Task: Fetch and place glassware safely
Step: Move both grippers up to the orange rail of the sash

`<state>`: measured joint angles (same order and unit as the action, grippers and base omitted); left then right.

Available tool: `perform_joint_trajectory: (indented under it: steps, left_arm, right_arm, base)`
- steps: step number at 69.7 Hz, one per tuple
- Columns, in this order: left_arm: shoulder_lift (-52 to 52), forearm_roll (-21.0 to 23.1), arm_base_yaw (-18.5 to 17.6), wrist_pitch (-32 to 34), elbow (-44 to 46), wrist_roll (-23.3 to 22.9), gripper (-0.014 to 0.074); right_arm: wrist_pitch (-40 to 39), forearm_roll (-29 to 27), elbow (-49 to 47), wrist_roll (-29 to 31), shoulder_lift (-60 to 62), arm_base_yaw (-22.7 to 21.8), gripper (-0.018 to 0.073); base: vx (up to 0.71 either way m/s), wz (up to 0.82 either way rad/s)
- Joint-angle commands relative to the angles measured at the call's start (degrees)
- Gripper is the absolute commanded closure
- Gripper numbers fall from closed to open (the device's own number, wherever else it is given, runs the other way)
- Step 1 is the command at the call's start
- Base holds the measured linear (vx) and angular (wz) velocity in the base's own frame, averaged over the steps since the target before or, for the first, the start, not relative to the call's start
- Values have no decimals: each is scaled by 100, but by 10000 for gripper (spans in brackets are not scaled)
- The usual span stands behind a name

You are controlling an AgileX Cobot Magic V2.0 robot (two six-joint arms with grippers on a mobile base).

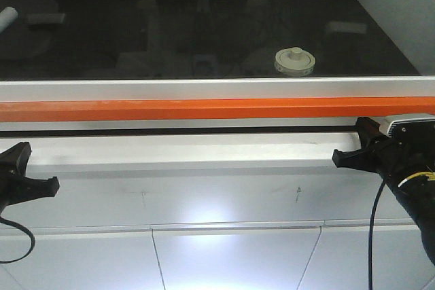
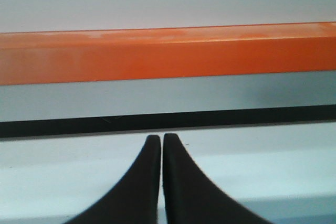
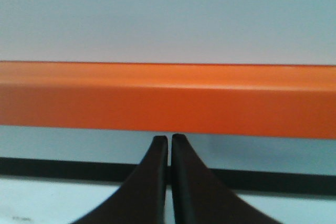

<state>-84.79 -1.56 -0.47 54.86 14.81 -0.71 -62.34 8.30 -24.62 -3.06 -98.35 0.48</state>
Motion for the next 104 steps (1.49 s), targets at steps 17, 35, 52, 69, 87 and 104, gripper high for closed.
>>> perform_joint_trajectory:
  steps: [17,35,52,69,87,104]
  left_arm:
    - [95,23,-38,546,133,-33,603]
    - [-131,37,-38,588,133,-33,603]
    - [-463,20,-38,1121,133,-38,603]
    - [-707,20,-38,1432,133,-38,603]
    - [-955,19,-38,1749,266,-43,603]
    - [-1091,19,-38,1607,679,-43,603]
  right_arm:
    - [-172,-11,-427,65,140,-23,560]
    - [-174,-11,-517,65,136,-23,560]
    - [-182,-11,-517,65,136,-23,560]
    - [-180,-5,-517,65,136,-23,560]
    - [-180,90,-517,65,136,-23,560]
    - [-162,144,-517,65,136,-23,560]
  base:
    - [0,0]
    - [0,0]
    - [0,0]
    - [0,0]
    - [0,0]
    - [0,0]
